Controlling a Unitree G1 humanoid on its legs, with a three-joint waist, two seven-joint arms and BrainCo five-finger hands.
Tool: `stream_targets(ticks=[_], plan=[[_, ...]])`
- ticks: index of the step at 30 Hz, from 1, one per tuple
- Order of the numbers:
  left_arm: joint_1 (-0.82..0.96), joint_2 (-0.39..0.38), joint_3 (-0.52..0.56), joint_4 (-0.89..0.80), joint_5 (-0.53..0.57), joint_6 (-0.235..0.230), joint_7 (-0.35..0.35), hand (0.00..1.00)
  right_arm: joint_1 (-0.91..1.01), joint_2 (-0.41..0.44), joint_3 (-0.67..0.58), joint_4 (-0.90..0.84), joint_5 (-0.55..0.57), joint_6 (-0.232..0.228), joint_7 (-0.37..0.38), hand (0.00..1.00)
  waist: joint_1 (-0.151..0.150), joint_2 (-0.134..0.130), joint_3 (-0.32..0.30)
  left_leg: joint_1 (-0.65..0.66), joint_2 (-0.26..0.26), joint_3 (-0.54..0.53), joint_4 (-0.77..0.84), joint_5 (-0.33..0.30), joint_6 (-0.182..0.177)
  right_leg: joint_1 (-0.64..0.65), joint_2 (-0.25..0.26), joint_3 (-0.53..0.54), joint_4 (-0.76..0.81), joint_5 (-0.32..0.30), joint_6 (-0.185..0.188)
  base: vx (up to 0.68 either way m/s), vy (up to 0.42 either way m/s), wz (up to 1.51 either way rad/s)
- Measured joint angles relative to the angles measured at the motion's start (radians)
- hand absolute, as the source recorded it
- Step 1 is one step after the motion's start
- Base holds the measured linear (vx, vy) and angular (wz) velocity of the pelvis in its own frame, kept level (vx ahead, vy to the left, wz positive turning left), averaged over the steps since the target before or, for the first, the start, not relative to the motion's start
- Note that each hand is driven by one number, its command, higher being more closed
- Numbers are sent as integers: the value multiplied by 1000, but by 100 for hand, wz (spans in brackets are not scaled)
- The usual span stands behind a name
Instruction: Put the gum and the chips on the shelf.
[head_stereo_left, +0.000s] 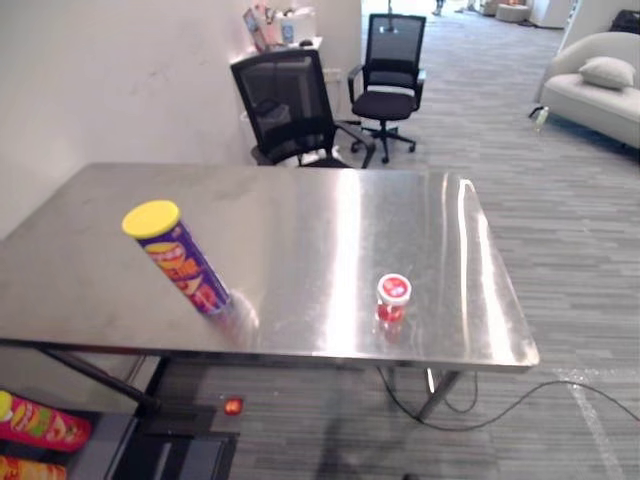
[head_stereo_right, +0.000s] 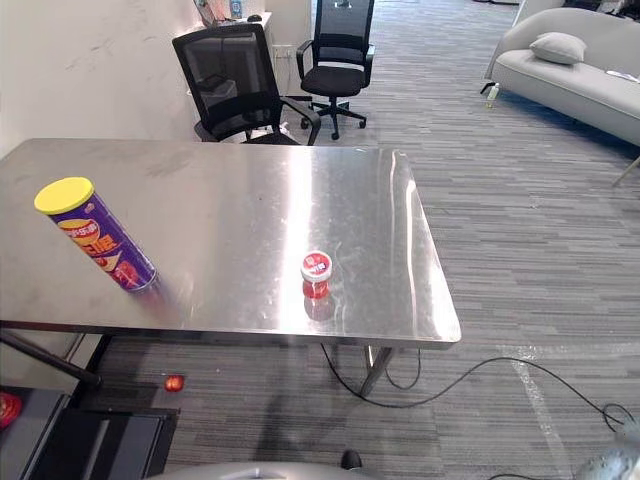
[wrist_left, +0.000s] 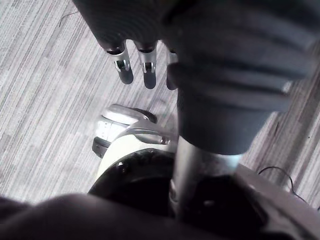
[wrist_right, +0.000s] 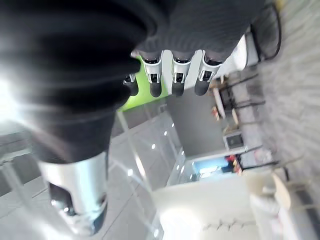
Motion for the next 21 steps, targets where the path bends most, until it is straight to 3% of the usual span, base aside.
stream_targets(ticks=[6,8,14,21], plan=[[0,11,-36,-3,5,-4,0,0,6,-94,246,-27,50,0,219,0,21,-3,-14,-25,-8,-17,15,7,9,-18,-7,-9,18,3,-4,-1,8,8],[-1,17,-65,-5,5,-5,0,0,19,-207,391,-19,93,20,348,0,27,-6,-14,-25,-13,-28,17,9,11,-11,-14,-19,18,3,-4,-1,22,13],[-3,37,-113,-4,5,-18,-17,0,67,-367,640,-85,104,53,588,0,47,-23,-19,-27,-17,-38,17,10,13,-10,-16,-24,18,3,-4,2,11,5],[-5,46,-141,-3,5,-24,-23,0,94,-439,806,-85,133,116,735,0,50,-31,-17,-41,-27,-52,31,11,18,-7,-29,-38,18,3,-4,-7,15,7]])
